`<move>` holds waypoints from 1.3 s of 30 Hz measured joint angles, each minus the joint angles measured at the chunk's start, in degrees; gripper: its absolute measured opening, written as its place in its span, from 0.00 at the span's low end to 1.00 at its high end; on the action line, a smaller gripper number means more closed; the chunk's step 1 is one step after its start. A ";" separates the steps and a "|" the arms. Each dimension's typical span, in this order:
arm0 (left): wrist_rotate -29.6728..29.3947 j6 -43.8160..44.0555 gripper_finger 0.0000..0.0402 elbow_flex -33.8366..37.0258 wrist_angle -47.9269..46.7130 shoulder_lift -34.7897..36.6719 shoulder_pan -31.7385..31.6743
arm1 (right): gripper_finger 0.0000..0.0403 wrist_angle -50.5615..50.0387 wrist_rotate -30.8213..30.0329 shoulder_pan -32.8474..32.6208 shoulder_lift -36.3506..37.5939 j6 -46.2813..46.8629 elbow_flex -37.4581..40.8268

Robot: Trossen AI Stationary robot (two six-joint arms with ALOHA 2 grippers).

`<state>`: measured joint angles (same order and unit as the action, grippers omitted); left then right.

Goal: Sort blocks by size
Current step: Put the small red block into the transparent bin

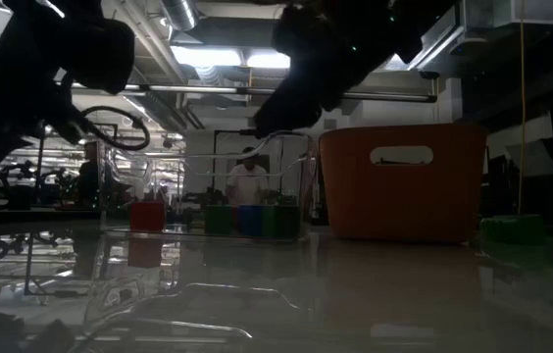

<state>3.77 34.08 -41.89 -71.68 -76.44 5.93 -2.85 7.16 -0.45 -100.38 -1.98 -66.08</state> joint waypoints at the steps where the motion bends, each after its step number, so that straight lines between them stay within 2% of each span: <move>1: 0.01 1.73 0.52 0.00 0.08 0.00 0.00 | 0.62 -0.60 0.01 0.02 -0.02 -0.55 0.00; 9: 0.01 13.38 0.51 0.26 0.23 0.00 0.02 | 0.62 -3.67 0.02 0.02 -0.02 -1.51 0.13; 20: -0.57 14.49 0.51 0.31 0.29 -1.67 0.02 | 0.62 -4.69 -0.18 -3.49 -0.01 -4.10 0.20; 25: 0.93 9.88 0.51 0.33 0.36 -4.01 0.11 | 0.62 -4.65 -0.26 -6.57 -0.01 -5.56 0.20; 28: 2.13 3.92 0.51 0.33 0.33 -4.76 0.11 | 0.62 -4.41 -3.16 -8.08 0.01 -7.35 0.20; 32: 2.19 0.45 0.51 0.33 0.18 -4.79 -0.06 | 0.62 -4.43 -8.97 -8.74 0.01 -7.56 0.20; 39: 2.40 -7.46 0.51 0.25 -0.59 -4.79 -0.04 | 0.62 -3.30 -11.55 -8.51 0.01 -7.70 0.20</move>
<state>6.17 26.62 -41.64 -72.27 -81.23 5.89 -6.15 -4.39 -8.96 -100.38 -9.67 -65.89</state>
